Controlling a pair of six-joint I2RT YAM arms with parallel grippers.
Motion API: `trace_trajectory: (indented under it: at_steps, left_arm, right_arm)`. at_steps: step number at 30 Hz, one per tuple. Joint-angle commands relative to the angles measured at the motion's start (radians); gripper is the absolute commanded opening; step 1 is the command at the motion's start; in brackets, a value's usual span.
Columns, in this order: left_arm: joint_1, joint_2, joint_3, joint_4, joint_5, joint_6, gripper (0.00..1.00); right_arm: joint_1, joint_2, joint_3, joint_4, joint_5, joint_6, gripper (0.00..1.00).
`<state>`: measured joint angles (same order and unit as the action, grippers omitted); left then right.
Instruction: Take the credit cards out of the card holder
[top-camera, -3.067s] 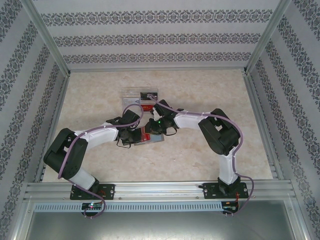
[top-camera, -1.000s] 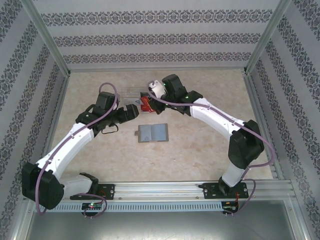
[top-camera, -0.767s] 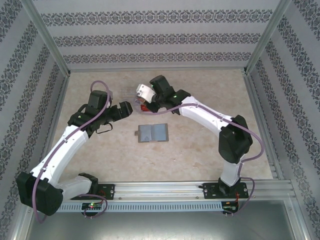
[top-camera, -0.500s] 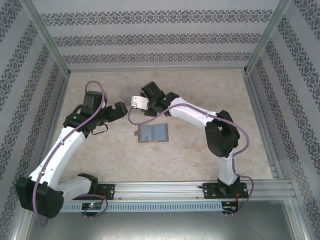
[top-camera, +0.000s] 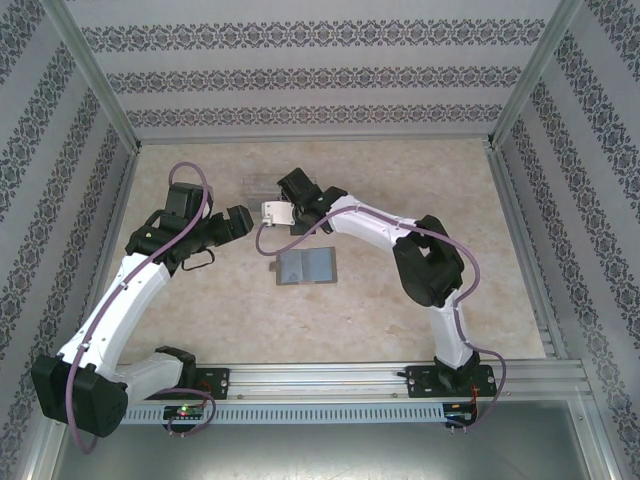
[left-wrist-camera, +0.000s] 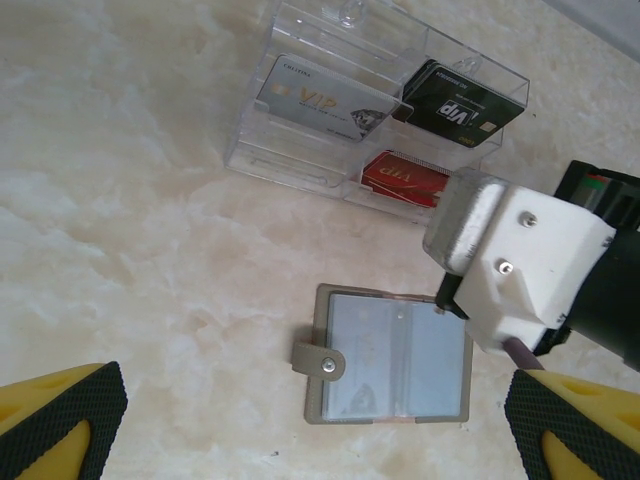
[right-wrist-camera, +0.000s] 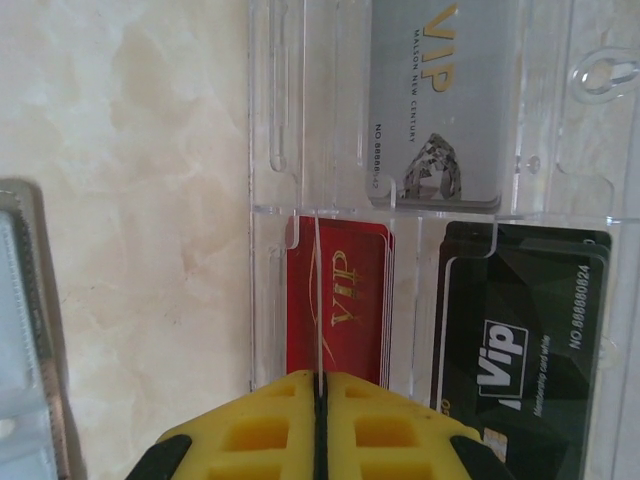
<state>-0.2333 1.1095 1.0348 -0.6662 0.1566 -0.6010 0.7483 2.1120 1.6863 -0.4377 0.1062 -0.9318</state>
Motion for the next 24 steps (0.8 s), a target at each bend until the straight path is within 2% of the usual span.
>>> trace_trajectory:
  at_steps: [1,24]
  left_arm:
    - [0.018,-0.009,0.009,-0.030,0.009,0.026,1.00]
    - [0.026,0.033,0.008,-0.009,0.033,0.022,1.00]
  right_arm:
    - [-0.012,0.036,0.038,0.001,0.026,-0.024,0.00]
    - [-0.047,0.112,0.101,0.021,0.092,0.042,0.00]
